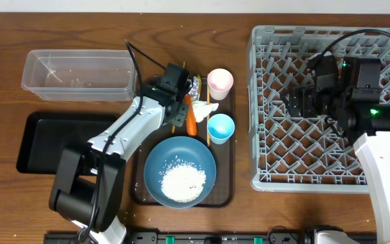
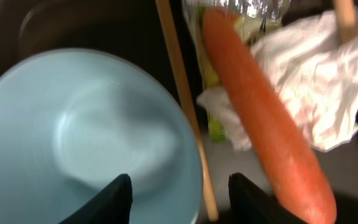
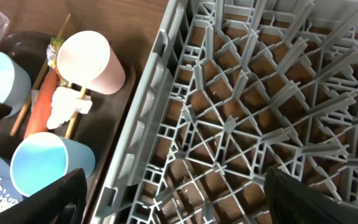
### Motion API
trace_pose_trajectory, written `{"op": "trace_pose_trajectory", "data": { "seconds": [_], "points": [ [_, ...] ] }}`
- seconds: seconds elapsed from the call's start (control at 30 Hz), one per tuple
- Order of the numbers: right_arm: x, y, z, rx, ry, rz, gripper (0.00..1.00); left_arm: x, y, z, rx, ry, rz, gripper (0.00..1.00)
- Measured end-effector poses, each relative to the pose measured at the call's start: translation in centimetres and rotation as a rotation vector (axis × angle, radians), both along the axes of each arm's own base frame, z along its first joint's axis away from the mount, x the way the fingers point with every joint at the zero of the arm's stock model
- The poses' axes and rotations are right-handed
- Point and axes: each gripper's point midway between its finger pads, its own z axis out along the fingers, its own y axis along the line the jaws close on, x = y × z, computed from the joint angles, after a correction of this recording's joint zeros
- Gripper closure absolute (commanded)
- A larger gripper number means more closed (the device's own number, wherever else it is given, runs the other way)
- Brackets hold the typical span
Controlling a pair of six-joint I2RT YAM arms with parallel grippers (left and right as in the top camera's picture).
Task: Sort waste into correct bins and load items into the dishwasher rack
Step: 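Move the left gripper to the large blue rice bowl's rim and grasp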
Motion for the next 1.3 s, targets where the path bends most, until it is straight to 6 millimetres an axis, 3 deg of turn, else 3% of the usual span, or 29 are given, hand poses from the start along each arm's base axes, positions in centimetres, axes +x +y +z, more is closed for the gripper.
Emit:
{"op": "trace_pose_trajectory", "data": {
  "seconds": [0.13, 0.4, 0.57, 0.73, 0.9, 1.03, 1.3],
  "points": [
    [-0.1, 0.0, -0.1, 0.006, 0.007, -0.007, 0.08, -0.6, 0.3, 1.4, 0.012, 0.028, 0.000, 0.48],
    [0.2, 0.0, 0.1, 0.010, -0.005, -0.011, 0.05, -1.3, 0.5, 8.5, -0.049, -0.094, 0.010, 0.47],
    [-0.1, 0.0, -0.1, 0.012, 0.009, -0.010, 0.05, -2.0, 0.6, 10.6, -0.068, -0.132, 0.013, 0.48],
    [-0.9, 0.1, -0.7, 0.012, 0.054, -0.011, 0.04, -3.7, -0.3, 10.2, -0.052, -0.086, -0.029, 0.48],
    [-1.4, 0.1, -1.0, 0.012, 0.076, -0.011, 0.02, -5.3, -3.0, 10.1, -0.050, -0.072, -0.117, 0.40],
    [-1.5, 0.1, -1.1, 0.012, 0.085, -0.011, 0.03, -6.2, -4.6, 9.7, -0.048, -0.062, -0.169, 0.40],
    [-1.5, 0.1, -1.1, 0.012, 0.085, -0.011, 0.02, -6.9, -5.5, 6.6, -0.019, 0.037, -0.195, 0.40]
  ]
}}
